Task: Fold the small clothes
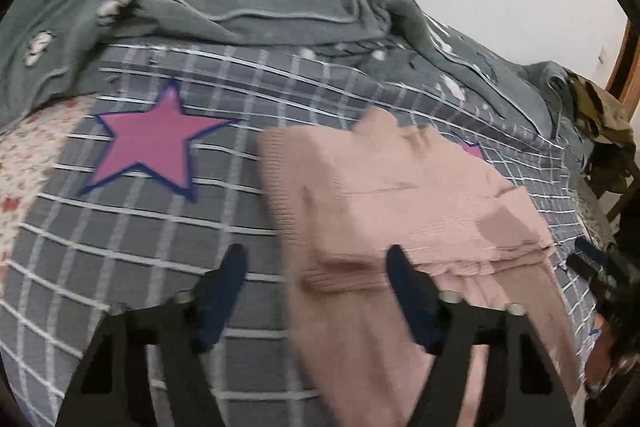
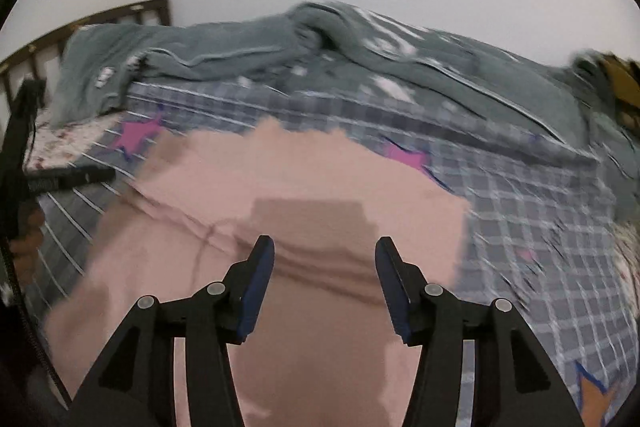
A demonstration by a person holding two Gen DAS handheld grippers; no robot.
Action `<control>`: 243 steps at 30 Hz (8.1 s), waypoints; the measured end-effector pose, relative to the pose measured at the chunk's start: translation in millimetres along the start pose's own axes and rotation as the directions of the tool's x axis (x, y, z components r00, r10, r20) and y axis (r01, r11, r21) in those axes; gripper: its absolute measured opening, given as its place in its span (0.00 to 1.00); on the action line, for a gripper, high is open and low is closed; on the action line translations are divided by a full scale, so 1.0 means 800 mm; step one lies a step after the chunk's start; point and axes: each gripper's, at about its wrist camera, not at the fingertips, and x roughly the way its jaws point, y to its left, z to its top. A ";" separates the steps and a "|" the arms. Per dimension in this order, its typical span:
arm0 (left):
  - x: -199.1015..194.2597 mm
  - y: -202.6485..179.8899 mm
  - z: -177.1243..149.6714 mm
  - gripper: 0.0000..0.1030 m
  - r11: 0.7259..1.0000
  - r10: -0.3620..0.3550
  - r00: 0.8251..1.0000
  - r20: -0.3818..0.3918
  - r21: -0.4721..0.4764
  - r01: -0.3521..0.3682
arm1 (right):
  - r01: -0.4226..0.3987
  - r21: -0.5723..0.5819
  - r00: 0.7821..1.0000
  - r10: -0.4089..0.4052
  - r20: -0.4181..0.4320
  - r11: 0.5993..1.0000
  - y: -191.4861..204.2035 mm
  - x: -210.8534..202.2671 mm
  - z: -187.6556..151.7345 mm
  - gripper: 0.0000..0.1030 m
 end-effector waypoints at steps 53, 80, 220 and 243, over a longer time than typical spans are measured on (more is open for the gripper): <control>0.082 -0.028 -0.002 0.51 0.955 0.298 0.955 0.014 0.000 -0.298 | 0.117 0.115 0.989 -0.105 -0.107 0.986 -0.110 0.109 -0.027 0.36; 0.086 -0.043 -0.001 0.56 0.929 0.369 0.929 0.008 -0.011 -0.369 | 0.142 0.138 0.988 -0.130 -0.088 0.980 -0.111 0.107 -0.030 0.40; -0.204 -0.063 -0.083 0.02 0.976 -0.085 0.978 0.192 -0.179 0.120 | -0.362 0.407 0.932 0.333 0.144 0.839 -0.087 -0.181 -0.068 0.05; -0.121 -0.076 -0.270 0.27 0.989 -0.029 0.989 -0.147 -0.145 0.008 | -0.337 0.362 0.941 0.323 0.099 0.869 -0.077 -0.185 -0.108 0.05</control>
